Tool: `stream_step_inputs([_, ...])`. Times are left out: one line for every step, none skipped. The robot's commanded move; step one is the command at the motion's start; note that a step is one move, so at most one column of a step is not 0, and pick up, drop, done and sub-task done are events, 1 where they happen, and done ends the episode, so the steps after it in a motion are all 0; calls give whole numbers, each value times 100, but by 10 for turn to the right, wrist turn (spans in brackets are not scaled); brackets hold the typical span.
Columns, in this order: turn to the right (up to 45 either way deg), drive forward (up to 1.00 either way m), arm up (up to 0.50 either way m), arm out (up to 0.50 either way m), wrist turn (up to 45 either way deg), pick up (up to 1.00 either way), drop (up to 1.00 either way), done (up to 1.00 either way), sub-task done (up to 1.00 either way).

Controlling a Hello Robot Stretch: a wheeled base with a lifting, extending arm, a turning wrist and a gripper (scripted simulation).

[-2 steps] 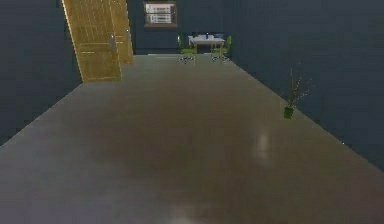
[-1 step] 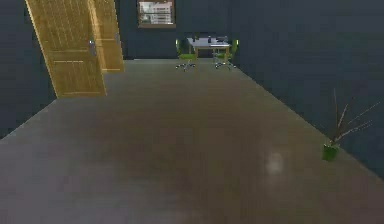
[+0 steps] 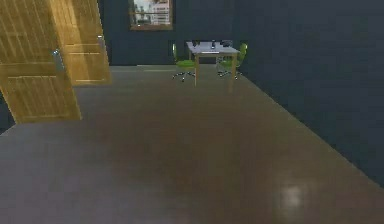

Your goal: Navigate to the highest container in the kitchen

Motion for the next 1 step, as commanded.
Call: stream_step_inputs([0, 100, 0, 0, 0, 0, 0, 0, 0])
